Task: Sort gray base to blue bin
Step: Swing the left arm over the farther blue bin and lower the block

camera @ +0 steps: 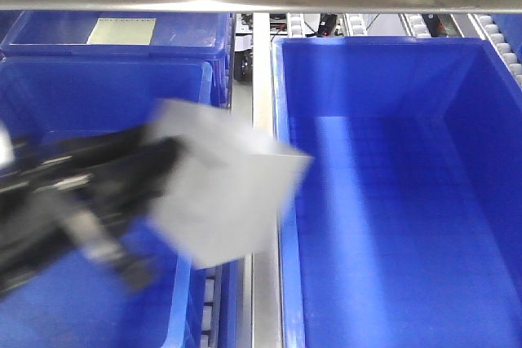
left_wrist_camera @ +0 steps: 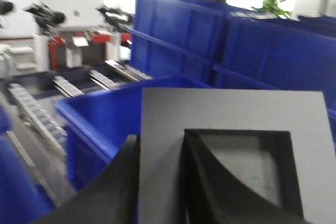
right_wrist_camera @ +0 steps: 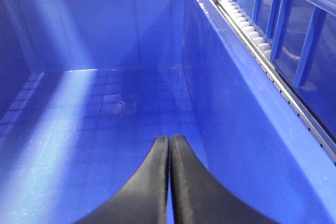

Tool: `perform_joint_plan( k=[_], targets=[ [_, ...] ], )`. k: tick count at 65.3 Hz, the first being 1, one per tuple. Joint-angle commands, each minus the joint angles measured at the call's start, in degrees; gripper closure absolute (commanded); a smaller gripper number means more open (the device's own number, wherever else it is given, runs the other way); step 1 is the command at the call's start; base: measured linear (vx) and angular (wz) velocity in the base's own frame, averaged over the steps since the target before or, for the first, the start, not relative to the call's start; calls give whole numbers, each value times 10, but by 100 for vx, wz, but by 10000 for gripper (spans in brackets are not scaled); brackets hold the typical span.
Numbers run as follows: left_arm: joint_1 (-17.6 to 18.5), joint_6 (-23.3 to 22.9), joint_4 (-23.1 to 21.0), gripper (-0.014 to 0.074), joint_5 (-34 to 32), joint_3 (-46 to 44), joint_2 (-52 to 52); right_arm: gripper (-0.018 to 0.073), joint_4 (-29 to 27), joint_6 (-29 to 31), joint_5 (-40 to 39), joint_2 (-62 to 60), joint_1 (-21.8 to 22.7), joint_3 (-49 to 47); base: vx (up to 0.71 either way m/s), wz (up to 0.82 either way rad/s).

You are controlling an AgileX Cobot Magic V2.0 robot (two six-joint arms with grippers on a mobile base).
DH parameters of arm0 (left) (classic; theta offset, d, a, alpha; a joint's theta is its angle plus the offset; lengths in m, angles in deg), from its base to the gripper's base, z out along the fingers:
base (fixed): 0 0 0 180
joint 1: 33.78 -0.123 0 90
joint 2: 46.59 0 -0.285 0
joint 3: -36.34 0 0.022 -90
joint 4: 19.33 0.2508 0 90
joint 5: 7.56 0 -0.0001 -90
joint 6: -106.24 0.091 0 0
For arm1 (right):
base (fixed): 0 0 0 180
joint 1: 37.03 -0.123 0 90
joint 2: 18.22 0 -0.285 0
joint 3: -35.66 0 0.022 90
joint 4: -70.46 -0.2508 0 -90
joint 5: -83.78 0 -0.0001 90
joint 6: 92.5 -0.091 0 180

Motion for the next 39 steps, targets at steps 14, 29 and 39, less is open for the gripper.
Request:
perform_joint_plan(
  k=[14,29,39],
  targets=[
    [86,-14,-4,603,-72,-167,199,564,4,4,-30,-1,0,1,0,0],
    [128,-14,-4,603,-45,-265,290,564,4,4,-30,-1,0,1,0,0],
    [149,-14,-4,603,19,-342,357,564,4,4,-30,-1,0,1,0,0]
  ],
)
